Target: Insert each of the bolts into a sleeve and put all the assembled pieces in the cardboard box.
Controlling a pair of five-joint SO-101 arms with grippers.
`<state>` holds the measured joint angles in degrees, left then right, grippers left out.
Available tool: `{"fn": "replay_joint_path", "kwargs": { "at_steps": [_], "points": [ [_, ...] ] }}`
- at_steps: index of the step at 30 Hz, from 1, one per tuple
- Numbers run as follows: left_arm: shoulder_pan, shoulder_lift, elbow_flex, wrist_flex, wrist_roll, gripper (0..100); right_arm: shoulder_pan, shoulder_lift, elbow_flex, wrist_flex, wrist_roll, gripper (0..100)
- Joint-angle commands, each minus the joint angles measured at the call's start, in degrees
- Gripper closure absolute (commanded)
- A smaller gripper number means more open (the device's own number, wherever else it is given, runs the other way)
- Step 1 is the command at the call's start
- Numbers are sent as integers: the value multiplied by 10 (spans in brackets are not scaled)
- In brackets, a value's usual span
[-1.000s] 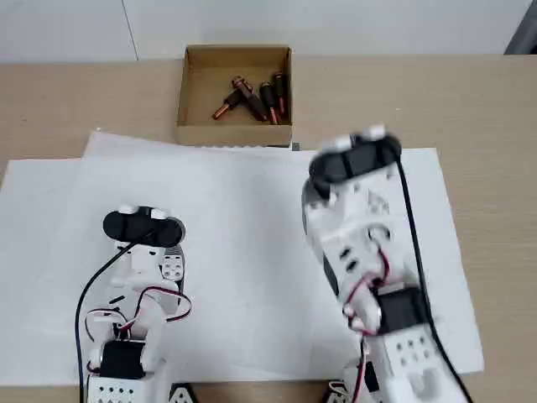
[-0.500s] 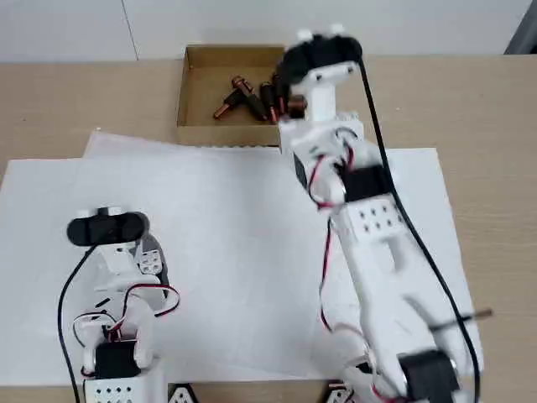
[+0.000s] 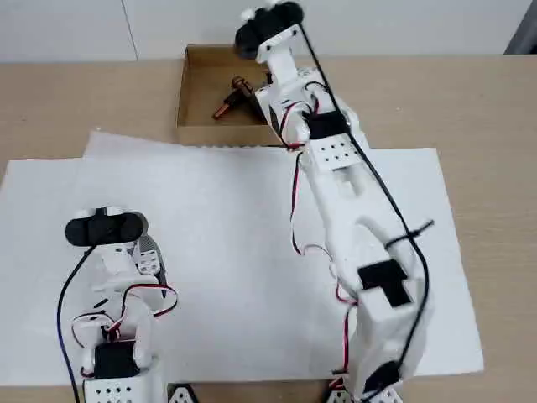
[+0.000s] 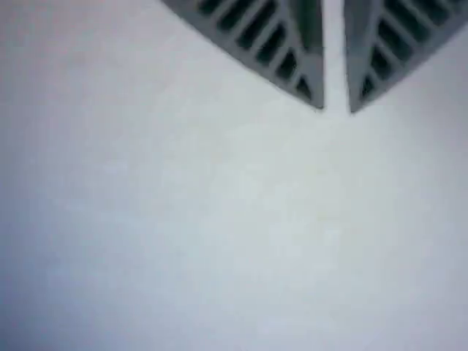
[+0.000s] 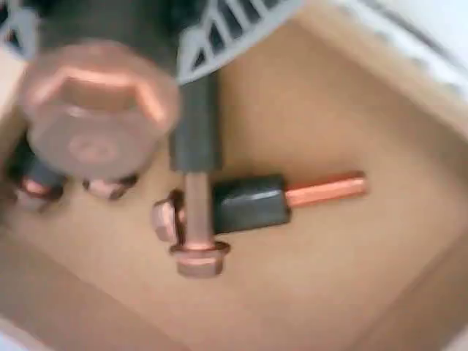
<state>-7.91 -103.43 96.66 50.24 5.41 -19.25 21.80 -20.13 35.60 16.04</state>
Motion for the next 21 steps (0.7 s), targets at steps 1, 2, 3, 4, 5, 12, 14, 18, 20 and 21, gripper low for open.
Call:
{"fn": "replay_joint_path", "kwargs": {
  "at_steps": [1,2,3,4,5,12,14,18,20,21],
  "points": [
    [27,-5,-3,2,-33,994,-2,31,-82,-33,38,995],
    [37,-5,-3,2,-45,994,-5,46,-93,-36,50,995],
    [47,-5,-3,2,-57,994,-7,61,-105,-37,62,995],
    [55,-5,-3,2,-68,994,-12,75,-120,-37,75,995],
    [64,-5,-3,2,-76,994,-16,89,-135,-37,84,995],
    [73,-4,-3,2,-83,994,-30,187,-217,-37,138,995],
    [73,-4,-3,2,-83,993,-32,211,-237,-33,152,991],
    [74,-4,-3,2,-84,993,-35,231,-245,-32,160,986],
    [74,-4,-3,2,-84,993,-36,234,-245,-32,158,950],
    [74,-4,-3,2,-84,993,-36,236,-245,-32,157,920]
  ]
}}
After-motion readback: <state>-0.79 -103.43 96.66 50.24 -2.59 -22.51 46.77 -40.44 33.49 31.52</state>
